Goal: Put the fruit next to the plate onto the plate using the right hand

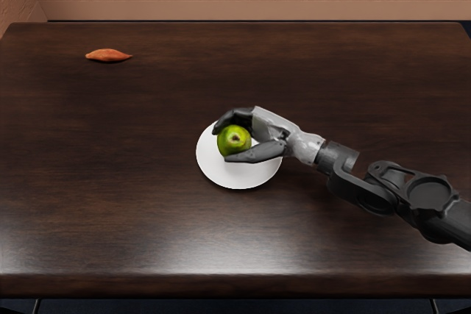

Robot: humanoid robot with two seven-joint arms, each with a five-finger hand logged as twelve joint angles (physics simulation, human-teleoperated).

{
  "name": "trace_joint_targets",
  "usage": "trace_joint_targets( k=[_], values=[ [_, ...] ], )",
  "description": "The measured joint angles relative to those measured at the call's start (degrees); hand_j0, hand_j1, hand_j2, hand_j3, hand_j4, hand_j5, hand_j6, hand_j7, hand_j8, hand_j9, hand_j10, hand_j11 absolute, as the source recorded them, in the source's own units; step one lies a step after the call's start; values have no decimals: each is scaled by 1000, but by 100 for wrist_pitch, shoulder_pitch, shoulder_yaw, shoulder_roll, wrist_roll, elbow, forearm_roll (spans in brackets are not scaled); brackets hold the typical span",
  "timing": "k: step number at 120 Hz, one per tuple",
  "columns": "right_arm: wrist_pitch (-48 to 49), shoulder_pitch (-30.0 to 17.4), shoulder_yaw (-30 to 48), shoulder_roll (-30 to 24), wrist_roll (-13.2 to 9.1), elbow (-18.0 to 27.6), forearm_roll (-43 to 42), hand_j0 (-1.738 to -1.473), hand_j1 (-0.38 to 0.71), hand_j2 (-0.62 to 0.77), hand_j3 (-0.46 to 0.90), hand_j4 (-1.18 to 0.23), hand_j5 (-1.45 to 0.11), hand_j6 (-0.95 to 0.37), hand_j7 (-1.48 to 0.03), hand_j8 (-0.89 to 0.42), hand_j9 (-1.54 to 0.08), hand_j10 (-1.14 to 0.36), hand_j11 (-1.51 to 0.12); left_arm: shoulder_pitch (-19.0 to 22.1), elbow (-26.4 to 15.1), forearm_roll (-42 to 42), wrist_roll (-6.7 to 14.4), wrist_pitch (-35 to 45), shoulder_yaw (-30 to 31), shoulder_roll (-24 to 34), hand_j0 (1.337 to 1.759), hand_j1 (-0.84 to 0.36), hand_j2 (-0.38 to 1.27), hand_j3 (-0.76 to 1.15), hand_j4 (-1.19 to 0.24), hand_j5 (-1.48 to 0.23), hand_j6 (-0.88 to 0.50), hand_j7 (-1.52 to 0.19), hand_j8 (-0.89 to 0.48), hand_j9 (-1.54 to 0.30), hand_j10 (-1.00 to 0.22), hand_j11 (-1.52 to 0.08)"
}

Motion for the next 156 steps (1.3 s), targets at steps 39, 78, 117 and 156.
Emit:
trace_joint_targets(
  k=[39,78,117,156],
  values=[
    [-15,2,33,1,-27,-129,50,-1657,112,-65,0,-413,-537,-401,-536,-363,-537,-380,-546,6,0,0,0,0,0,0,1658,349,0,0,0,0,0,0,0,0,0,0],
    [-12,51,44,172,-33,-373,61,-1658,44,-61,0,-335,-434,-333,-434,-324,-434,-328,-436,6,0,0,0,0,0,0,1658,349,0,0,0,0,0,0,0,0,0,0],
    [327,87,64,155,-406,-361,546,-1658,-157,-28,0,-162,-210,-162,-210,-160,-210,-160,-210,6,0,1,0,1,0,0,1658,349,0,0,0,0,0,0,0,0,0,0],
    [1099,82,62,-951,-922,580,1522,-1658,-271,-11,0,-66,-86,-66,-86,-65,-86,-65,-86,6,0,0,0,0,0,0,1658,349,0,0,0,0,-1,0,0,0,0,0]
  ],
)
